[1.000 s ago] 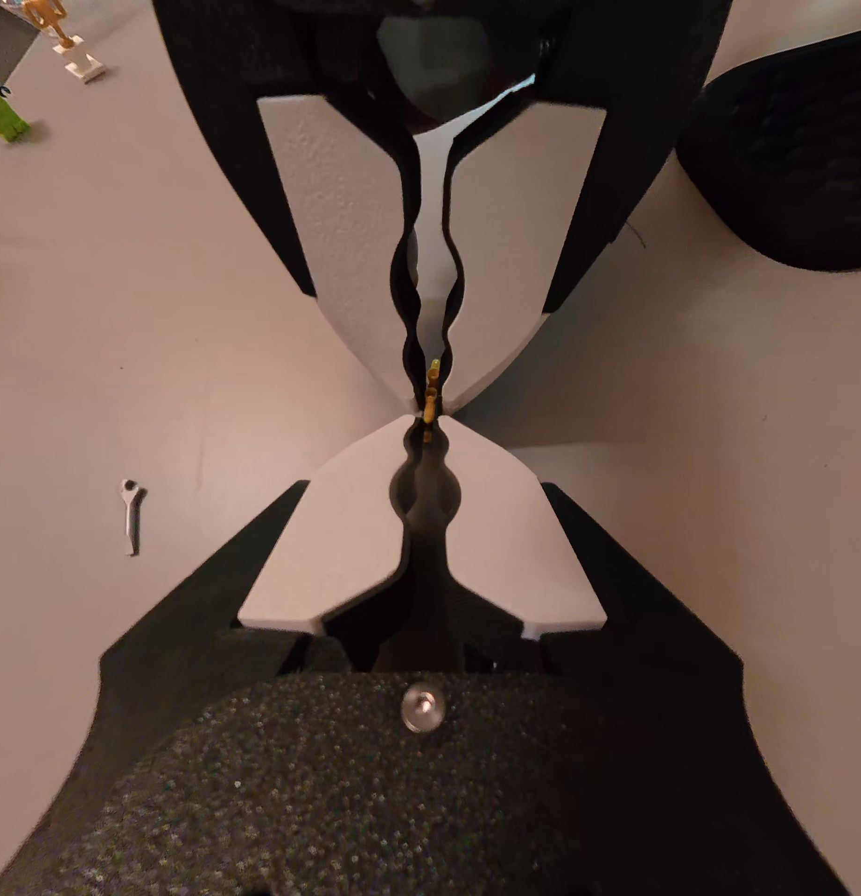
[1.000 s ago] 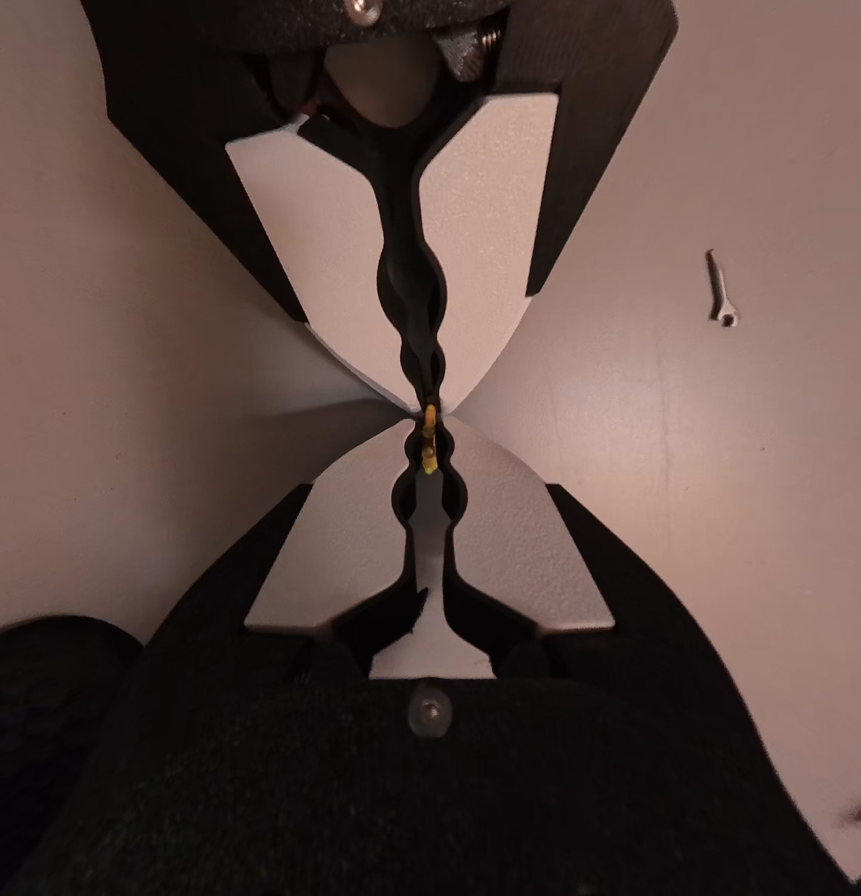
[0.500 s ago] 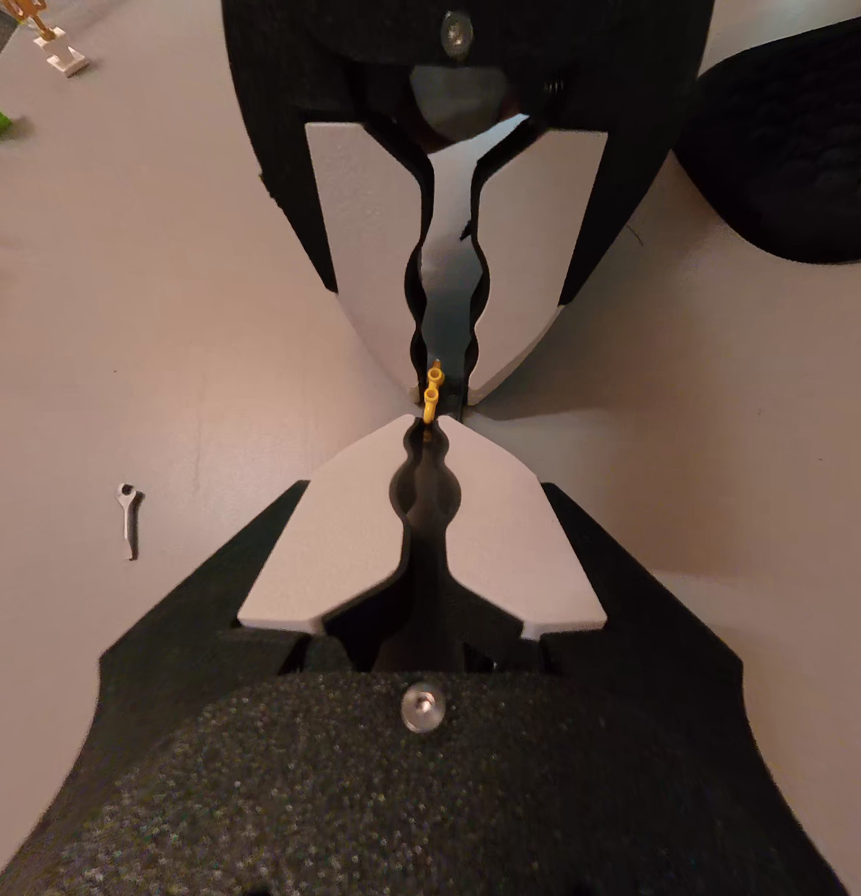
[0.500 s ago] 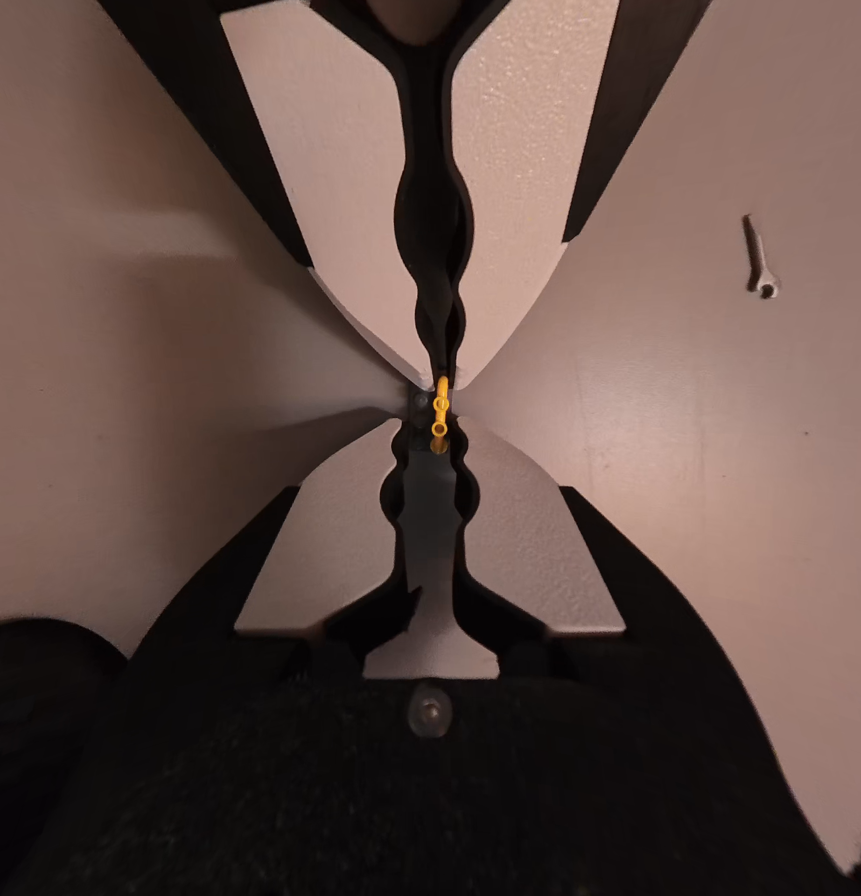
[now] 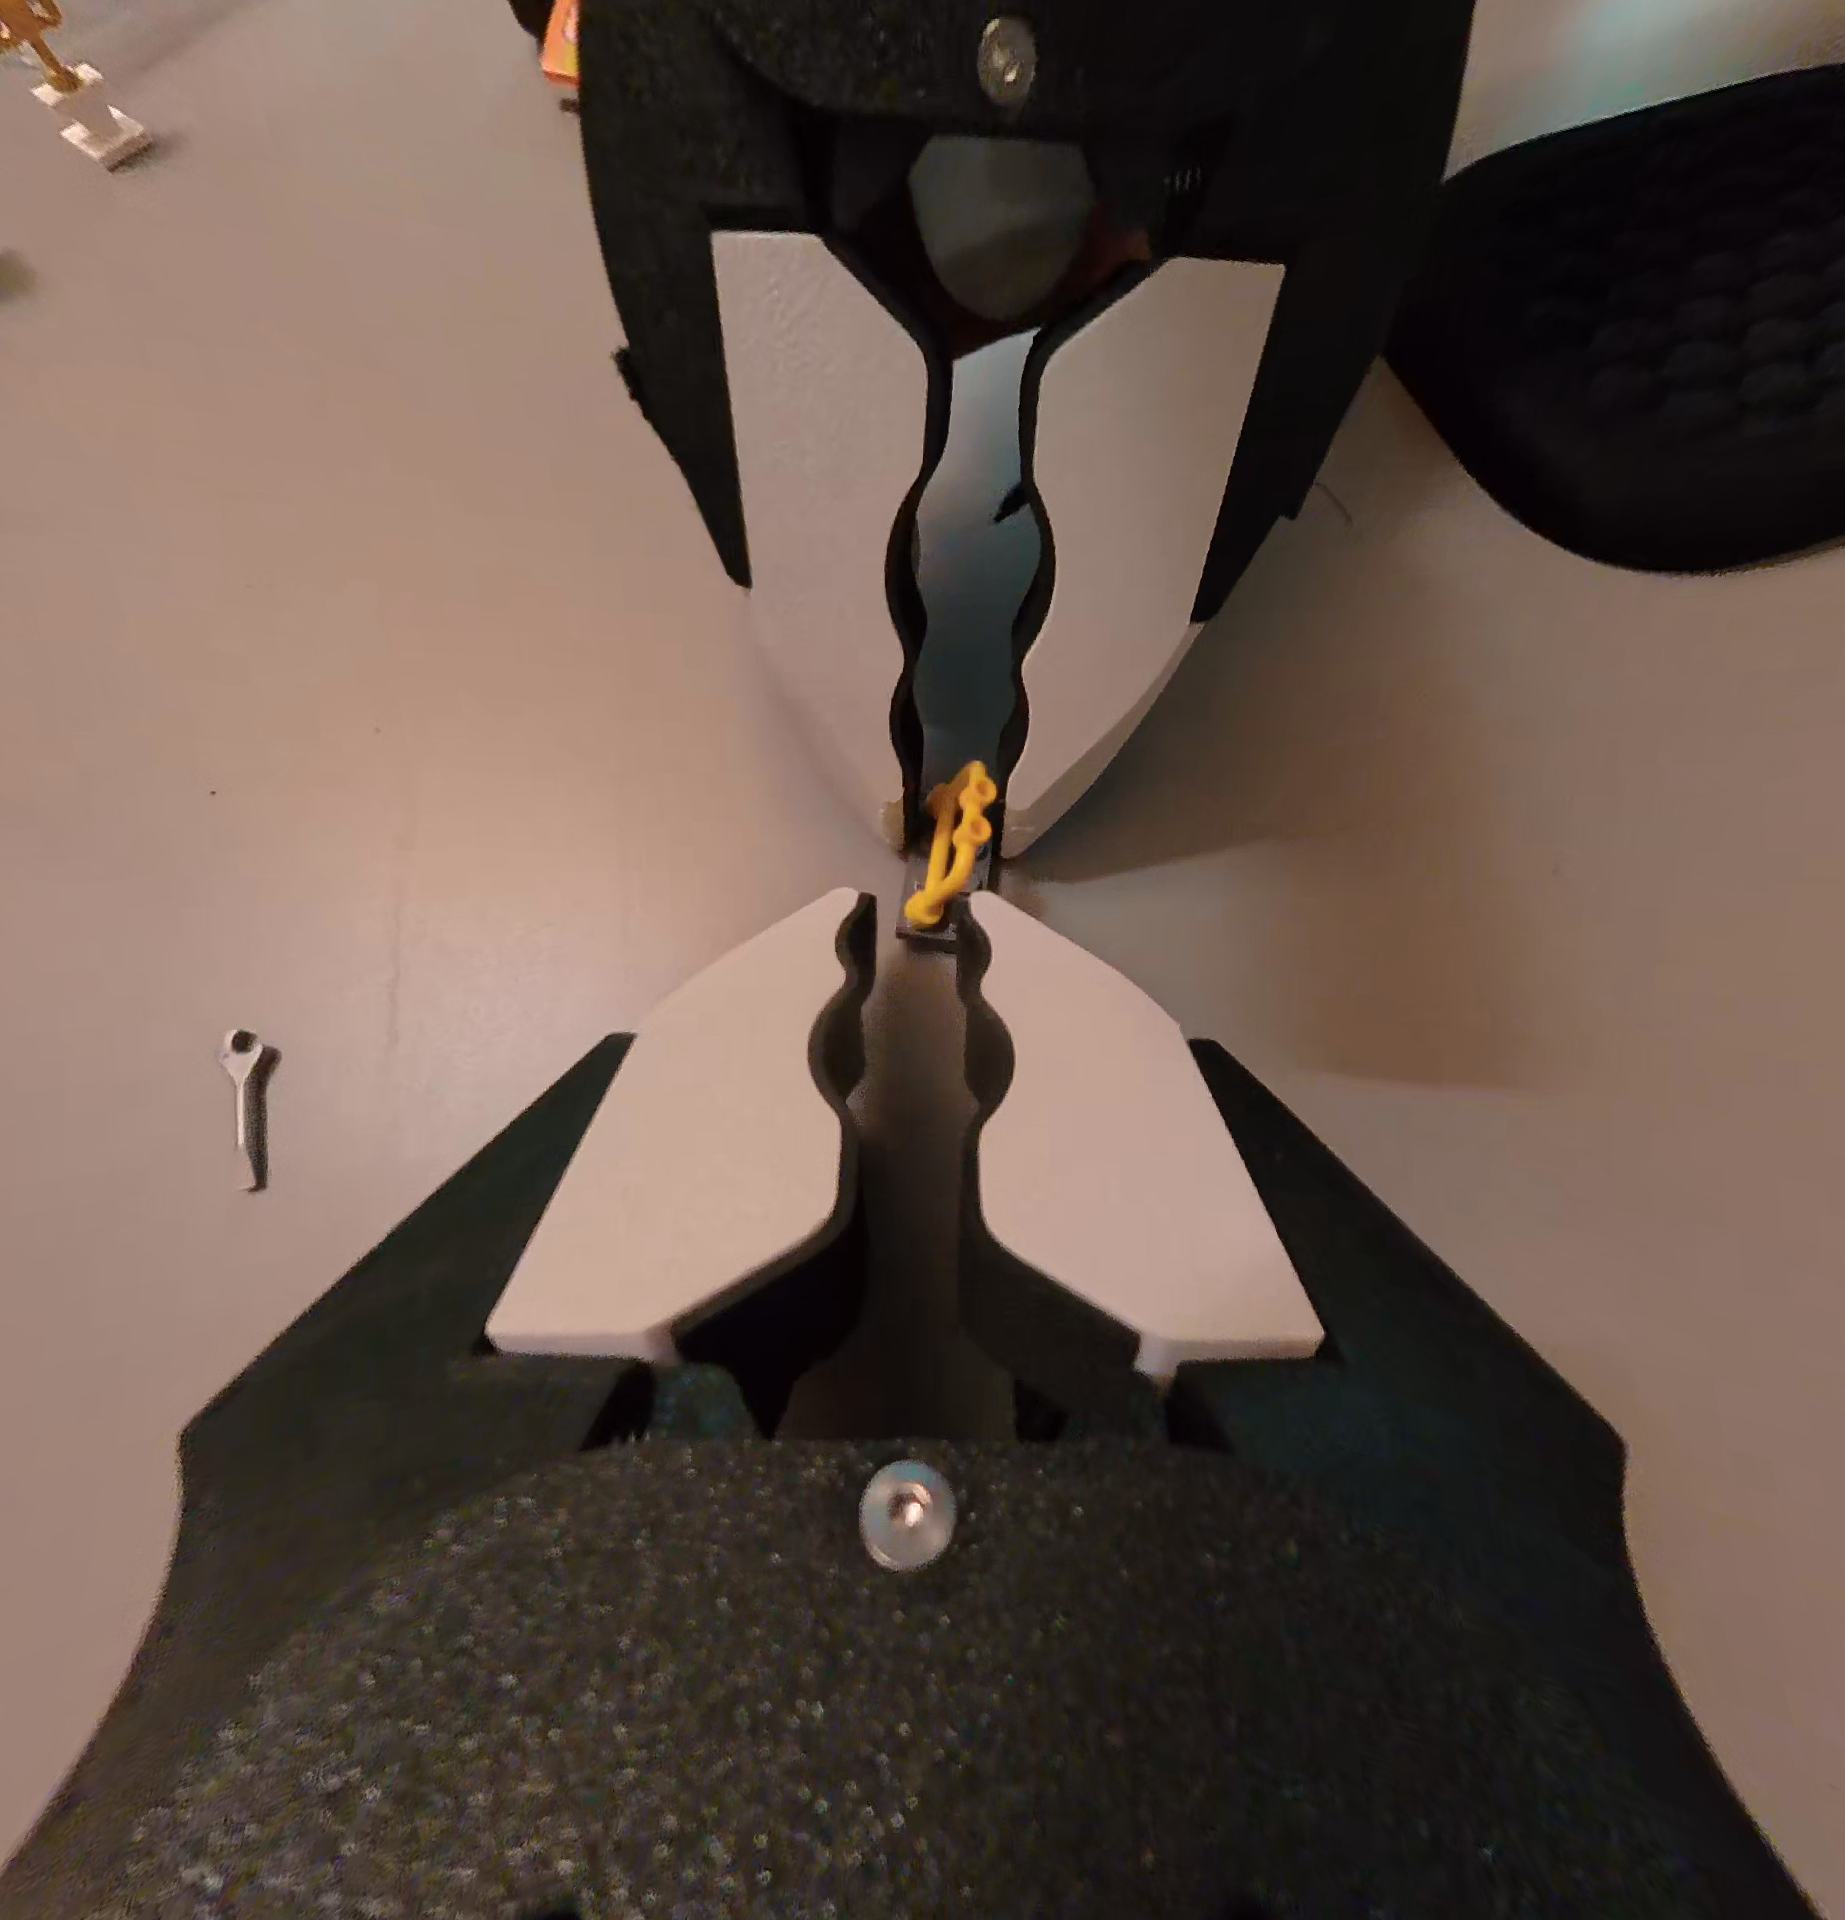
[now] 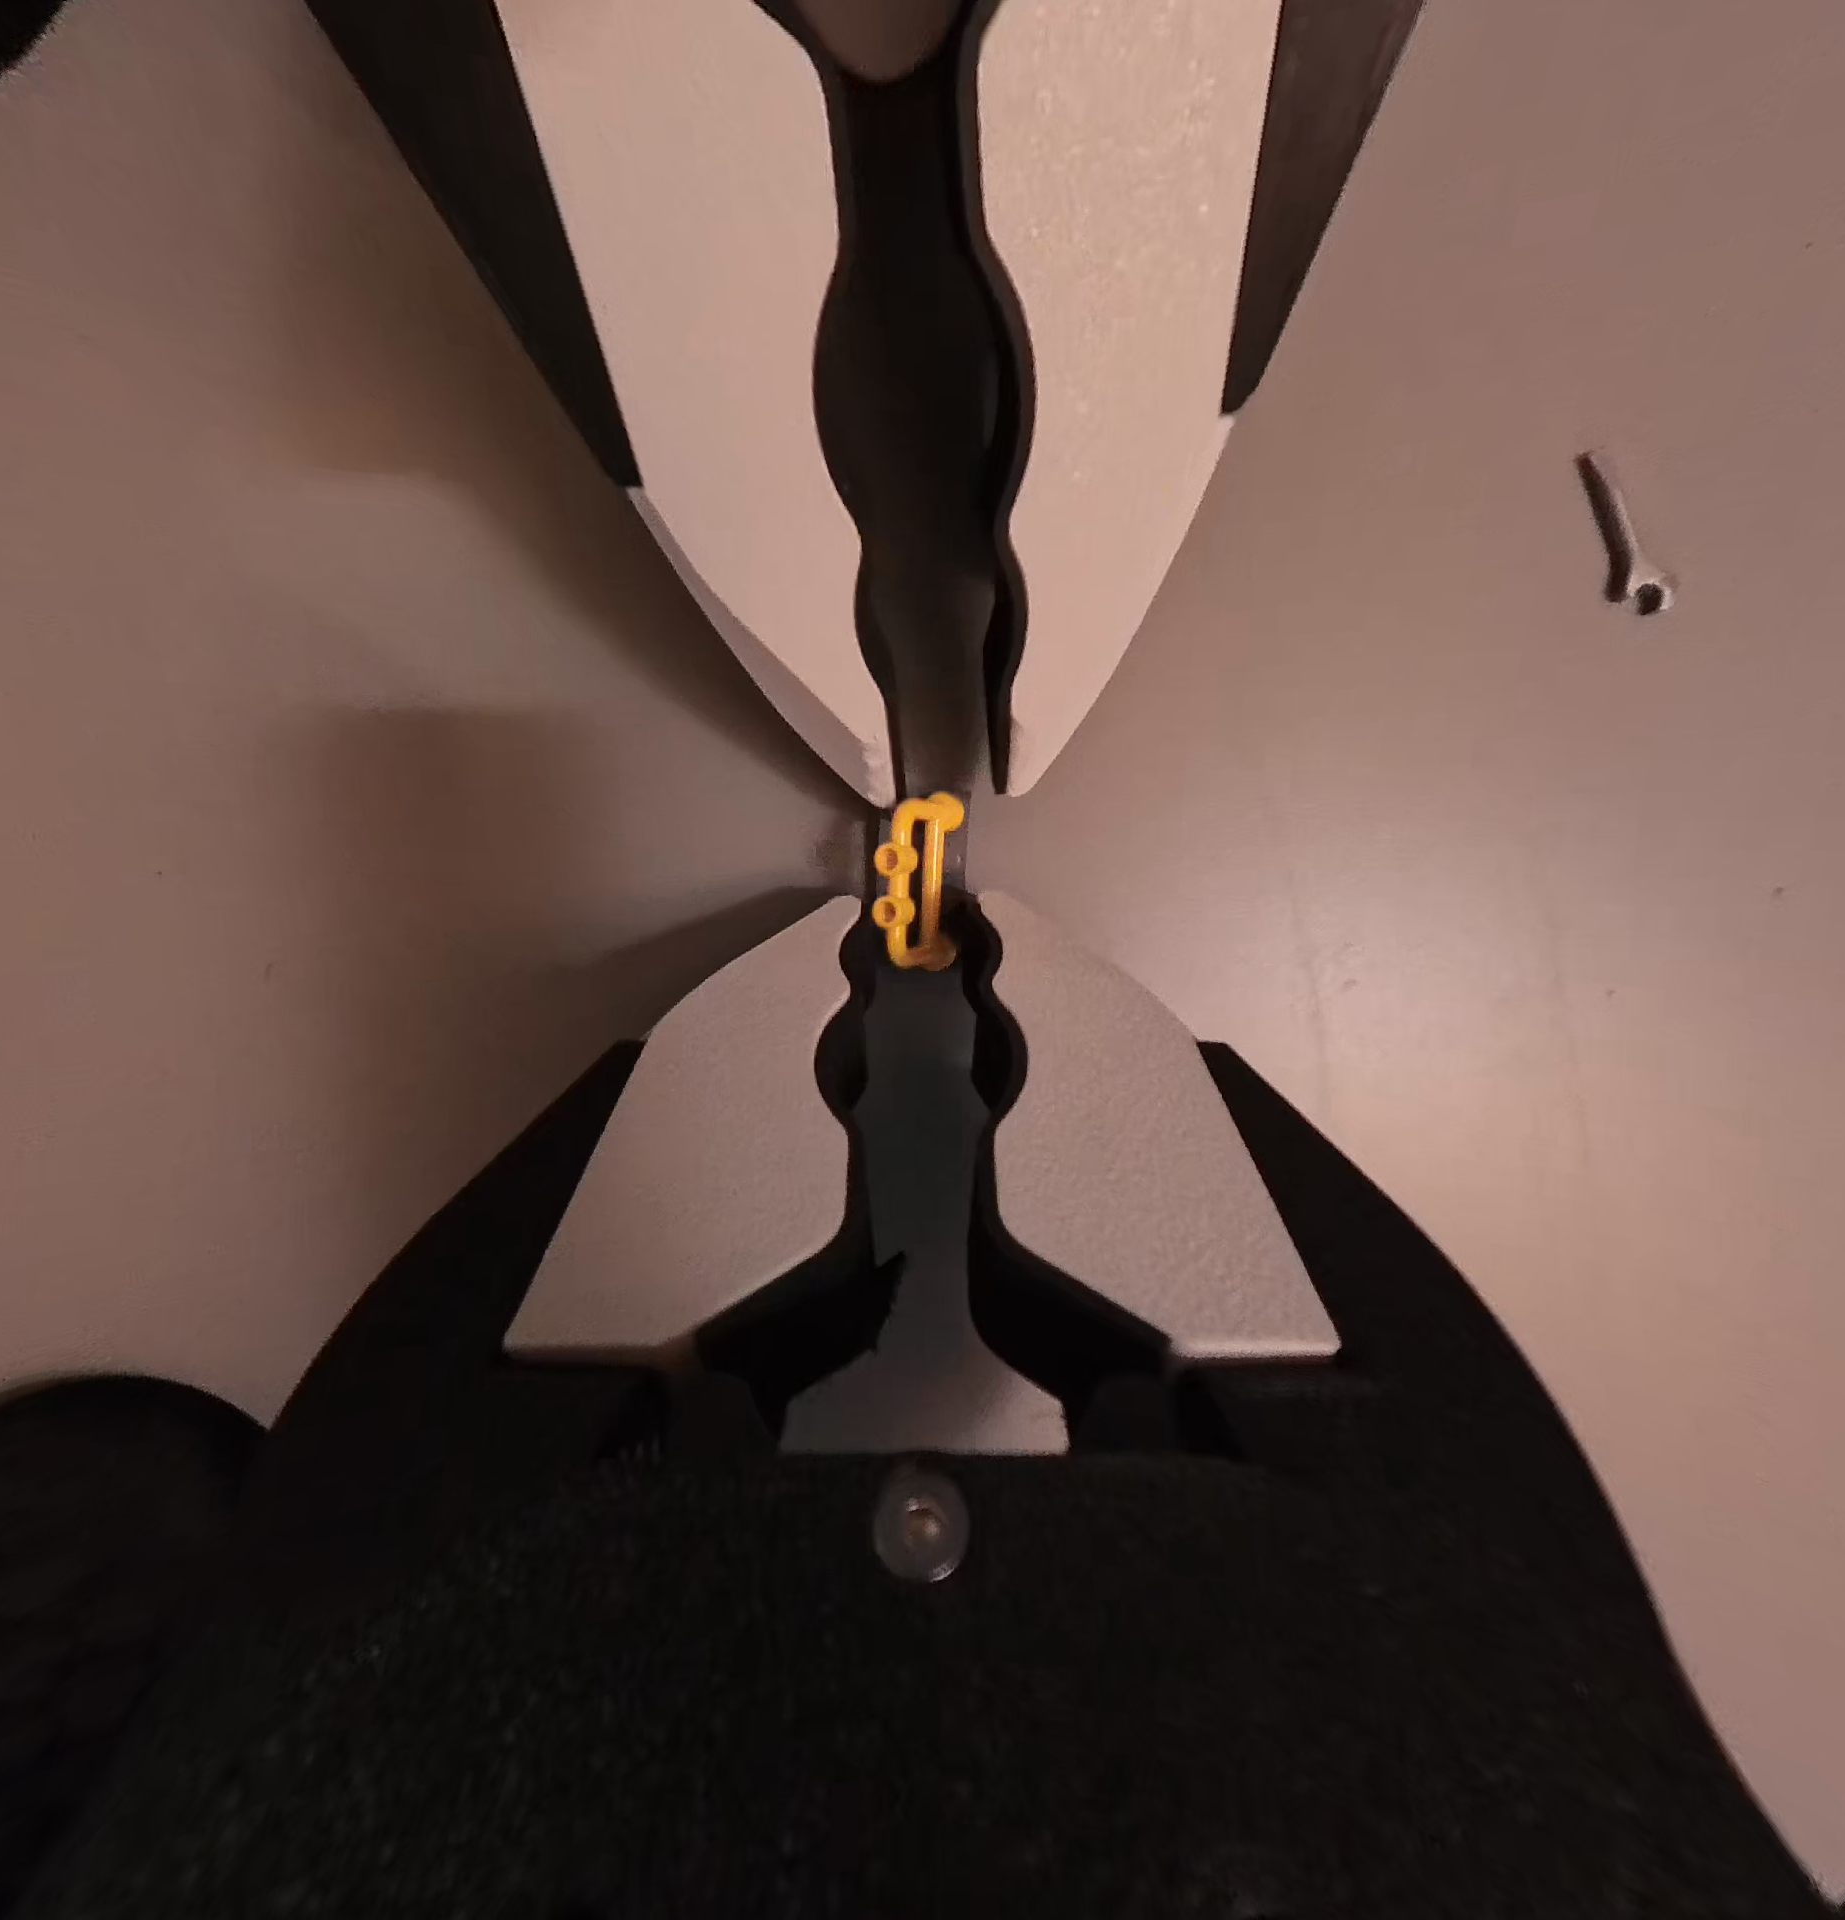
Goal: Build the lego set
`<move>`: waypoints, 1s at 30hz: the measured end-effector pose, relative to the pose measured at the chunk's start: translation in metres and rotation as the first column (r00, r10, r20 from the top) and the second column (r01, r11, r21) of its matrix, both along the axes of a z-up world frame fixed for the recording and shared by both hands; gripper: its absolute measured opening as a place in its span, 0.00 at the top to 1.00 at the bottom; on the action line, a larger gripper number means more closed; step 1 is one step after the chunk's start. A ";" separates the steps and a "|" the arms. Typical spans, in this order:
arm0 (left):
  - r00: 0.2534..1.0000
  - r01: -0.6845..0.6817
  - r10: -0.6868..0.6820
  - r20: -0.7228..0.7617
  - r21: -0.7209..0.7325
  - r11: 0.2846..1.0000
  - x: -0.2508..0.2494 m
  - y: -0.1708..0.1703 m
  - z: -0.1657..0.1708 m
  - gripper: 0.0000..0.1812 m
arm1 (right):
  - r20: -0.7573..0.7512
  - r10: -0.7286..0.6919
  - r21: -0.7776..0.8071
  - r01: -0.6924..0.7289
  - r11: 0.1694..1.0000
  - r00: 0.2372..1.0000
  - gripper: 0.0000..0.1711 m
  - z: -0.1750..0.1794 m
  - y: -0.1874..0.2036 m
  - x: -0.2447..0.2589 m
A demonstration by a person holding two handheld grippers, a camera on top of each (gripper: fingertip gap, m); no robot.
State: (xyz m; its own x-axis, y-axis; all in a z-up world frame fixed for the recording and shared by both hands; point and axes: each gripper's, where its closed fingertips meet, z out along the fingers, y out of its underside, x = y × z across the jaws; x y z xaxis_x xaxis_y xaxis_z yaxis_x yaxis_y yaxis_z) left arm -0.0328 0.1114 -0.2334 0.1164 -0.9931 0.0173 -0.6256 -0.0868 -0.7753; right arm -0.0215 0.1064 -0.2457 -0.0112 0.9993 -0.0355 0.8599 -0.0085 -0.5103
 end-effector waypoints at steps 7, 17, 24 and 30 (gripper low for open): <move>1.000 -0.015 0.015 0.013 -0.019 1.000 -0.008 -0.001 0.006 0.92 | -0.025 -0.019 -0.038 0.018 0.999 1.000 0.91 0.003 -0.003 0.001; 0.947 -0.129 0.259 0.191 -0.514 0.848 -0.001 -0.014 0.032 0.87 | -0.058 -0.007 0.002 0.007 1.000 0.998 0.91 0.039 -0.008 0.004; 0.917 -0.085 0.329 0.224 -0.697 0.712 0.012 -0.022 0.037 0.92 | -0.053 0.002 0.022 -0.001 1.000 0.999 0.91 0.043 -0.010 0.007; 0.884 -0.068 0.407 0.231 -0.798 0.599 0.015 -0.023 0.037 0.96 | -0.055 0.005 0.040 -0.003 0.999 0.999 0.91 0.045 -0.012 0.010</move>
State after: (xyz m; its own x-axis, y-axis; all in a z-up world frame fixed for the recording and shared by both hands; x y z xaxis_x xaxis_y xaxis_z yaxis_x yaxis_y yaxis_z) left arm -0.0180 0.0882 -0.1965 0.1619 -0.5354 0.8290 -0.1880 -0.8414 -0.5067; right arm -0.0118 0.0947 -0.2007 -0.0160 0.9999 0.0049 0.8308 0.0160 -0.5564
